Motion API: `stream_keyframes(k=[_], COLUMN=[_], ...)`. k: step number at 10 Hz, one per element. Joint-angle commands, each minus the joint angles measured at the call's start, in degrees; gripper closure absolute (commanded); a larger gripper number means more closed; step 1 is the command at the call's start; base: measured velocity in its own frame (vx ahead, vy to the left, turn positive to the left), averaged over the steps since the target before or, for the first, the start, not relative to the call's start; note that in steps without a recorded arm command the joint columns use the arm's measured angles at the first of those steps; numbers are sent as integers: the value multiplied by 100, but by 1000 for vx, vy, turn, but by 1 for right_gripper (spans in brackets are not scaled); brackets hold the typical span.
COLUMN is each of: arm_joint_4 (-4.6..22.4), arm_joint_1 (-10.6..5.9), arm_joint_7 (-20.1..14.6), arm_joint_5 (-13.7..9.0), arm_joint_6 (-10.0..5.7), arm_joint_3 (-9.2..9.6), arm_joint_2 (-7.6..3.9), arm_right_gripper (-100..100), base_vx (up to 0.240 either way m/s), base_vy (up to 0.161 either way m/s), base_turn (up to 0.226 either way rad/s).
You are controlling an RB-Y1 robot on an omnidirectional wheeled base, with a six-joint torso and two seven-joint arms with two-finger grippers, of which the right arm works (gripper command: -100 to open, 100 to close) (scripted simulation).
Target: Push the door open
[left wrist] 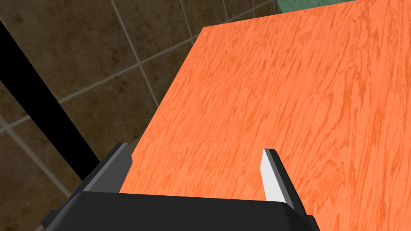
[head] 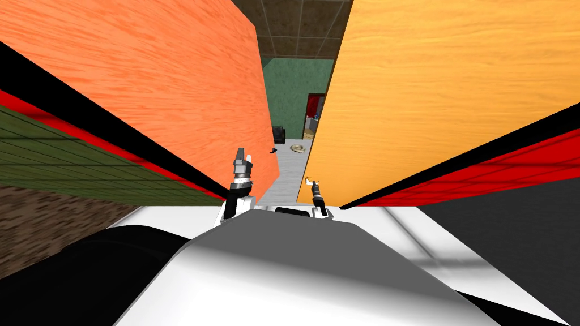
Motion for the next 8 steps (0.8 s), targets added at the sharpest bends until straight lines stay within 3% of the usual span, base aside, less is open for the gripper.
stream_keyframes(k=[1,6,8], arm_joint_4=[84,114,177], arm_joint_1=[-84,-126,-126], arm_joint_7=[61,176,176], arm_joint_5=[-72,-236,-236], arm_joint_6=[-91,-75,-75], arm_joint_3=[-164,-481,-481], arm_joint_2=[-103,-206,-206], arm_right_gripper=[100,100,100], base_vx=[185,189,97], base_vy=[44,85,34], base_turn=[-39,-88,-15])
